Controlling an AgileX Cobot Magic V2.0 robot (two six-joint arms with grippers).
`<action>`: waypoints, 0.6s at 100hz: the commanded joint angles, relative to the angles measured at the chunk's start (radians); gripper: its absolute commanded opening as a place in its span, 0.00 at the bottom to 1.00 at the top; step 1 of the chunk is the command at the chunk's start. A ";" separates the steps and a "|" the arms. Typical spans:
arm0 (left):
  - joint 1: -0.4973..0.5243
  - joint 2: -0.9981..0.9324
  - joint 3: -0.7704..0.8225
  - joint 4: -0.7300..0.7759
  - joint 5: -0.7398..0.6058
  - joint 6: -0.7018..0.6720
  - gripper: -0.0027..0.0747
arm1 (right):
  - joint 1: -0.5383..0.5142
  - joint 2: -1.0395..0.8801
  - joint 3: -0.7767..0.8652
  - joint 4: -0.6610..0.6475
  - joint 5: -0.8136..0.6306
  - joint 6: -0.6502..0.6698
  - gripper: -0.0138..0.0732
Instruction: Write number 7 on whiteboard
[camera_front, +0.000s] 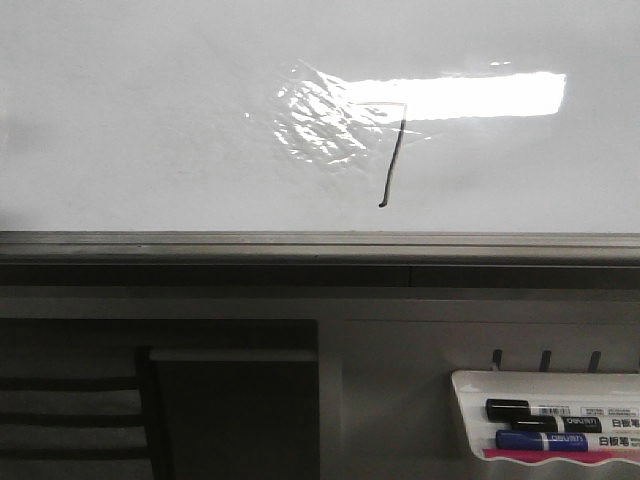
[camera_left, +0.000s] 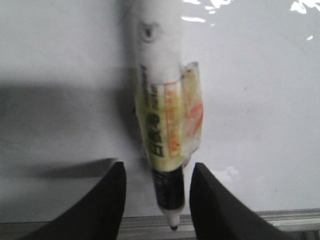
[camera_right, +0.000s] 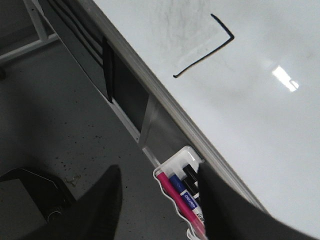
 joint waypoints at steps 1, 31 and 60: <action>0.002 -0.025 -0.035 -0.019 -0.023 -0.009 0.46 | -0.007 -0.007 -0.016 0.015 -0.062 -0.001 0.52; 0.002 -0.120 -0.120 0.040 0.194 -0.009 0.44 | -0.007 -0.045 -0.047 0.013 -0.003 0.020 0.52; 0.002 -0.387 -0.109 0.115 0.312 -0.005 0.44 | -0.007 -0.113 -0.056 -0.217 0.028 0.543 0.52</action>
